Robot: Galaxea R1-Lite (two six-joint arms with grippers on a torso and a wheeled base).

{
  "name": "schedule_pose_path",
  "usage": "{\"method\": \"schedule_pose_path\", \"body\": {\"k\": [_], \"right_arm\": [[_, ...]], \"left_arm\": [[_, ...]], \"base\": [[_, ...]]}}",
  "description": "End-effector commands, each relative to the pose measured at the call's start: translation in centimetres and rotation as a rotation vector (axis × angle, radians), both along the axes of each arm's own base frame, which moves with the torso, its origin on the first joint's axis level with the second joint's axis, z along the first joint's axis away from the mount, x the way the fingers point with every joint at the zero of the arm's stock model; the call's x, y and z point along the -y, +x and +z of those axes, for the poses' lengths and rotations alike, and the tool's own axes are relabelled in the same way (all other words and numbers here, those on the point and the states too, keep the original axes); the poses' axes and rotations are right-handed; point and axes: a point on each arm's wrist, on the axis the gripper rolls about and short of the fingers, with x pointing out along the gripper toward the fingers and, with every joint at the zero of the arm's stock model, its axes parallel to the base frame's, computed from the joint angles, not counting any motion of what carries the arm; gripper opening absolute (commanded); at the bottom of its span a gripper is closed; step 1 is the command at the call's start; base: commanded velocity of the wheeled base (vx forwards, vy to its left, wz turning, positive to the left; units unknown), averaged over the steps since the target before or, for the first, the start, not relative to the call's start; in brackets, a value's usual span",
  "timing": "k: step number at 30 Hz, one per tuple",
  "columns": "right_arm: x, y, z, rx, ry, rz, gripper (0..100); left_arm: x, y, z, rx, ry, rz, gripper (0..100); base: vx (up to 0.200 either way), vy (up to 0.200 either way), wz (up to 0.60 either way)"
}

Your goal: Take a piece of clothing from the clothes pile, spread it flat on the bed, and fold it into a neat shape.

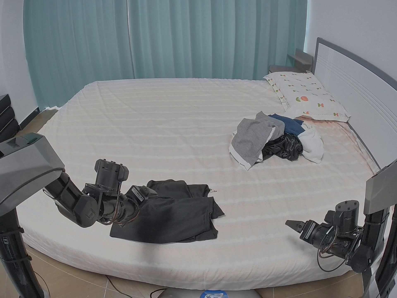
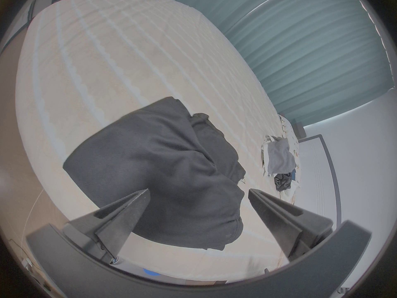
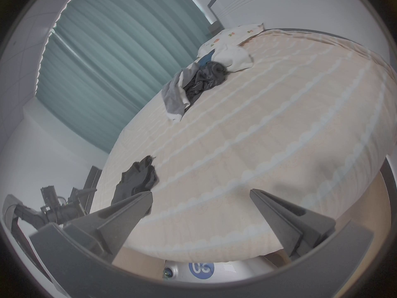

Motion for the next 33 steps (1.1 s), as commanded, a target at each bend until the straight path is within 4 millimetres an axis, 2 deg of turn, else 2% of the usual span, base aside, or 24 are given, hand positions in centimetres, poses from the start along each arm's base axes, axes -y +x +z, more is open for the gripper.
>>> {"method": "schedule_pose_path", "body": {"k": [1,8,14,20,26,29,33], "right_arm": [[-0.6,-0.2,-0.4,-0.010,-0.024,0.049,100],[-0.7,-0.1,-0.7,-0.010,-0.053,0.073,100],[-1.2,0.7,-0.9,0.008,-0.050,0.090,100],[-2.4,2.6,-1.2,0.050,-0.051,0.116,100],[-3.8,5.4,-1.2,0.050,-0.054,0.132,100],[-4.3,5.9,-1.3,0.043,-0.056,0.143,100],[-5.5,6.9,-1.1,0.042,-0.052,0.167,100]], "left_arm": [[-0.8,-0.3,-0.2,-0.017,0.005,0.019,100],[-1.5,-0.5,-0.3,-0.030,-0.007,0.026,100],[-1.5,-0.5,-0.4,-0.033,-0.005,0.027,100],[-1.5,-0.2,-0.6,-0.030,-0.007,0.029,100],[-1.5,0.1,-0.9,-0.037,-0.005,0.031,100],[-1.6,0.0,-1.0,-0.039,-0.004,0.032,100],[-3.0,1.0,-1.1,-0.038,-0.033,0.055,100]], "base": [[0.000,0.000,0.00],[0.000,0.000,0.00],[-0.200,0.000,0.00],[0.000,0.000,0.00],[0.000,0.000,0.00],[0.000,0.200,0.00],[0.000,0.200,0.00]]}}
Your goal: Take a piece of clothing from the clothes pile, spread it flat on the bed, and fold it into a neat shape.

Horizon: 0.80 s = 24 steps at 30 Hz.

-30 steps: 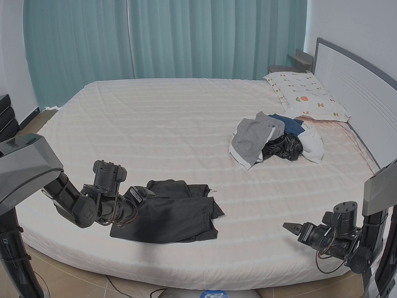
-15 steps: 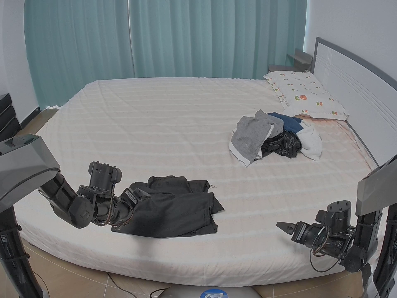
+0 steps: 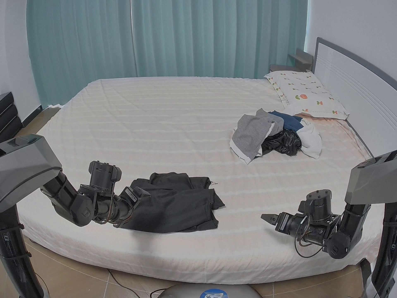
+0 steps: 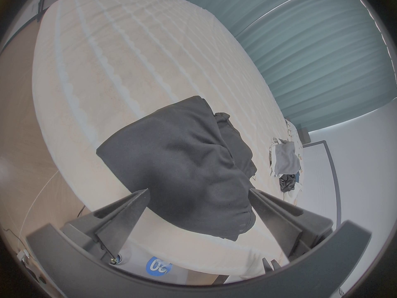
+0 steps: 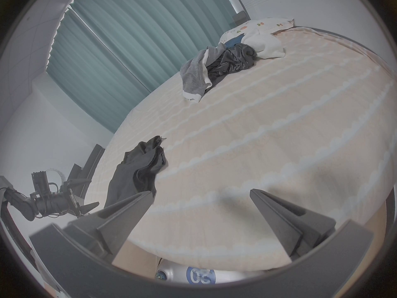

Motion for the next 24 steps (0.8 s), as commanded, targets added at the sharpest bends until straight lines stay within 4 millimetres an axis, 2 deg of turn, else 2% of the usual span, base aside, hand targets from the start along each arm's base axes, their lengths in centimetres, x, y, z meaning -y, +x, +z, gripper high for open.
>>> {"method": "schedule_pose_path", "body": {"k": [1,6,12,18,24], "right_arm": [[-1.3,1.2,0.5,0.038,0.018,0.025,100],[-2.0,2.7,0.9,0.071,0.040,0.040,100],[-2.7,4.1,0.7,0.057,0.065,0.064,100],[-2.8,6.4,0.7,0.049,0.065,0.051,100],[-3.2,7.0,0.4,0.028,0.076,0.074,100]], "left_arm": [[-1.1,0.7,-0.4,-0.010,-0.020,0.017,100],[-2.1,1.0,-0.3,-0.016,-0.069,0.002,100],[-2.2,1.0,-0.7,-0.025,-0.068,0.003,100],[-2.1,1.0,-1.0,-0.036,-0.067,0.003,100],[-2.1,1.0,-1.1,-0.037,-0.067,0.003,100]], "base": [[0.000,0.200,0.00],[0.000,0.200,0.00],[0.000,0.200,0.00],[0.000,0.200,0.00],[0.000,0.200,0.00]]}}
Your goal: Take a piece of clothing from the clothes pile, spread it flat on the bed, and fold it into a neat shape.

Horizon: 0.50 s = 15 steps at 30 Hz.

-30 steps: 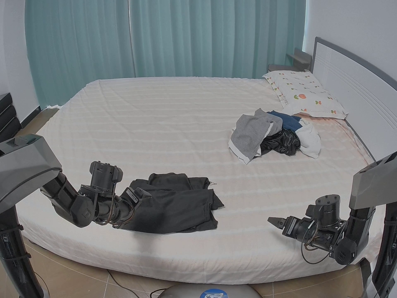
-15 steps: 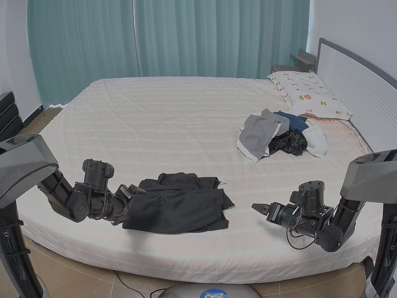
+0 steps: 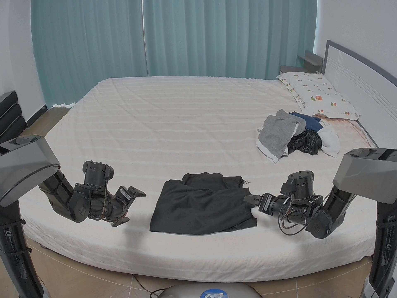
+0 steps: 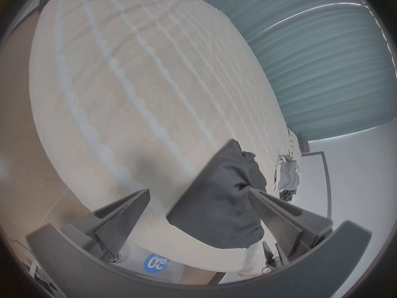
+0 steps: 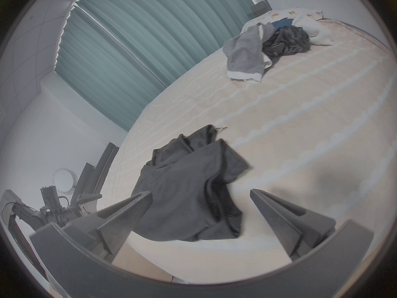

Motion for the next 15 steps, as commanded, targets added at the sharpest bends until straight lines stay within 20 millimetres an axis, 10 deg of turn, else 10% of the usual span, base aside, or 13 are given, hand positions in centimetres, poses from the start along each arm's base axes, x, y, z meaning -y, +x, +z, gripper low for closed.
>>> {"method": "schedule_pose_path", "body": {"k": [1,15], "right_arm": [[-0.2,0.8,-0.3,0.005,0.006,0.000,100],[3.8,3.0,-0.3,0.001,0.001,-0.125,100]], "left_arm": [[0.0,0.0,-0.3,-0.008,0.001,0.000,100],[0.2,0.0,-0.4,-0.006,0.012,0.003,100]], "base": [[0.000,0.200,0.00],[0.000,0.057,0.00]]}}
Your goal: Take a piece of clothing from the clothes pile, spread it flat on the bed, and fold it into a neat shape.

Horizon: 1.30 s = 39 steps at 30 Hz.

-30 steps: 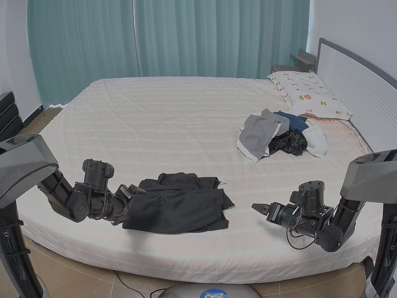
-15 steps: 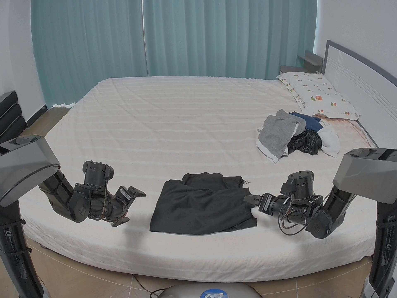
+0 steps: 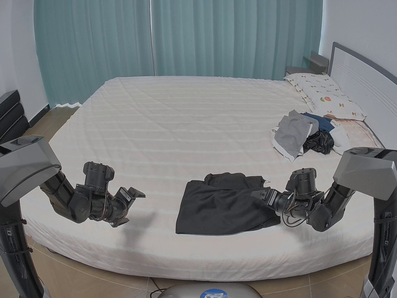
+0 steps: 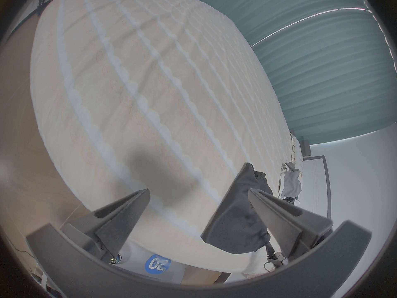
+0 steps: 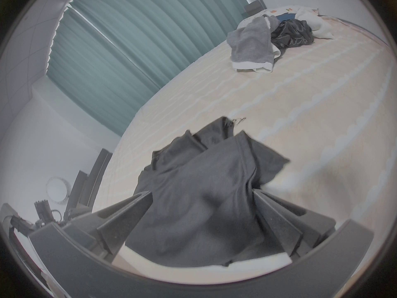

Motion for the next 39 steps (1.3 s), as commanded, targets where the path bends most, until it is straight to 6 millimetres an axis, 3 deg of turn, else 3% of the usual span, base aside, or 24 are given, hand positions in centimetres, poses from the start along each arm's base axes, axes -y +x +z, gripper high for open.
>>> {"method": "schedule_pose_path", "body": {"k": [1,9,21,30,31,39], "right_arm": [[1.8,0.7,0.8,0.016,0.002,-0.051,100],[2.6,0.7,0.2,-0.028,-0.009,-0.070,100],[0.6,1.1,-2.1,-0.064,-0.019,-0.021,100],[-0.1,1.3,-2.5,-0.061,-0.021,-0.007,100],[-0.1,1.4,-2.4,-0.056,-0.023,-0.014,0],[0.6,1.5,-1.2,-0.029,-0.011,-0.032,0]], "left_arm": [[0.1,0.1,-0.1,-0.002,0.003,0.004,100],[0.2,0.3,0.1,-0.009,-0.037,0.049,100],[0.2,0.2,-0.1,-0.007,-0.019,0.033,100],[0.2,0.3,-0.2,-0.010,-0.014,0.029,100],[0.2,0.3,-0.2,-0.010,-0.015,0.028,100],[0.2,0.3,-0.2,-0.010,-0.014,0.029,100]], "base": [[0.000,0.000,0.00],[0.100,-0.075,0.00],[0.033,0.000,0.00],[0.000,0.000,0.00],[0.000,0.000,0.00],[0.000,0.000,0.00]]}}
